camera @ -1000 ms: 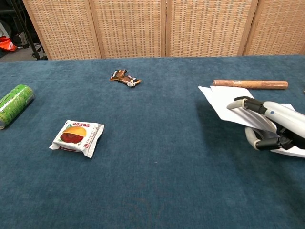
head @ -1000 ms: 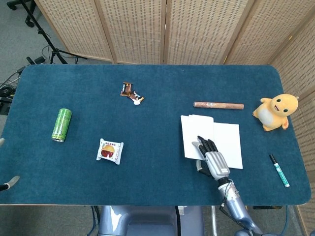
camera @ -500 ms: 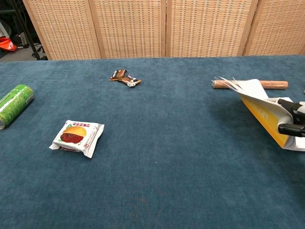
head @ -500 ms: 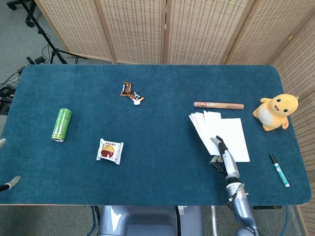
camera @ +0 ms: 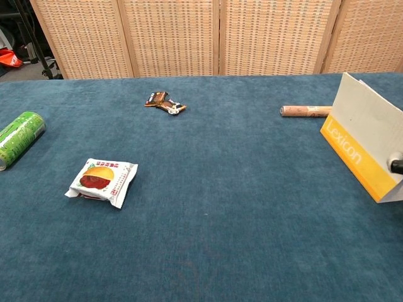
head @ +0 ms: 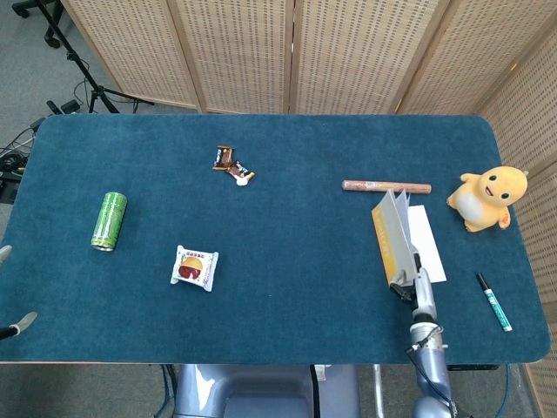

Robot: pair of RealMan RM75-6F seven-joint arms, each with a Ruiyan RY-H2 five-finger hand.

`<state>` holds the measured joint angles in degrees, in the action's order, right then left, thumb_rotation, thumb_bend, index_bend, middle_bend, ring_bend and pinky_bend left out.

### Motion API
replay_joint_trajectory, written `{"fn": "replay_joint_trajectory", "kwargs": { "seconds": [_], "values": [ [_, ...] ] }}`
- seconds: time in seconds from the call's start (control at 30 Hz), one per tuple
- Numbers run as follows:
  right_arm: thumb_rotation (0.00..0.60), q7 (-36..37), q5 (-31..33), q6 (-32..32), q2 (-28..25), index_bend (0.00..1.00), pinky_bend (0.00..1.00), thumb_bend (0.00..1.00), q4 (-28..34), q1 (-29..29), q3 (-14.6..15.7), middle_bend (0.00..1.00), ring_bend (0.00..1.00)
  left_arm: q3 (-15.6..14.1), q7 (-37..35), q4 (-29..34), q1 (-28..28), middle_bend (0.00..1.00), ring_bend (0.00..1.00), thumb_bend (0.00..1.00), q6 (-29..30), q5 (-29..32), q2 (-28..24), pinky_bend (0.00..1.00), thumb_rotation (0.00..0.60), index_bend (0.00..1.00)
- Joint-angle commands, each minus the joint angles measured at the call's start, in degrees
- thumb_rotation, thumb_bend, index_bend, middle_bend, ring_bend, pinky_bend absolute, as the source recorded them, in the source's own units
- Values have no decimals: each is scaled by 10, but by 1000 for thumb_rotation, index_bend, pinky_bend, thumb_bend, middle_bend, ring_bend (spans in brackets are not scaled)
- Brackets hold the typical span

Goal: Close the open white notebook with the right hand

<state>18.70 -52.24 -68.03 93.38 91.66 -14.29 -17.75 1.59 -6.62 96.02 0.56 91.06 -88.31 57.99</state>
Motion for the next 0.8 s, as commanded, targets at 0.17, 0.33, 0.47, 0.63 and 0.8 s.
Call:
{"fn": "replay_joint_trajectory", "kwargs": {
  "seconds": [0.17,0.33,0.47,0.63,0.8],
  "values": [
    [600,-23,-6,-50,17,0,0,684,-47,3,-23,0,0,0,2,0,0,0,0,0,0,0,1,0,600,0],
    [600,-91,-66,-143,43,0,0,492,-120,-3,-17,0,0,0,5,2,0,0,0,0,0,1,1,0,600,0],
    [600,-132,-122,-209,47,0,0,249,-152,-6,-14,0,0,1,5,2,-1,0,0,0,-1,2,1,0,600,0],
    [600,-179,-172,-246,6,0,0,0,-116,-1,-6,0,0,1,2,1,0,0,0,0,2,1,1,0,600,0],
    [600,-192,-262,-243,-106,0,0,0,-36,24,53,0,0,-1,5,-2,2,0,0,0,8,-6,2,0,600,0]
  ]
}}
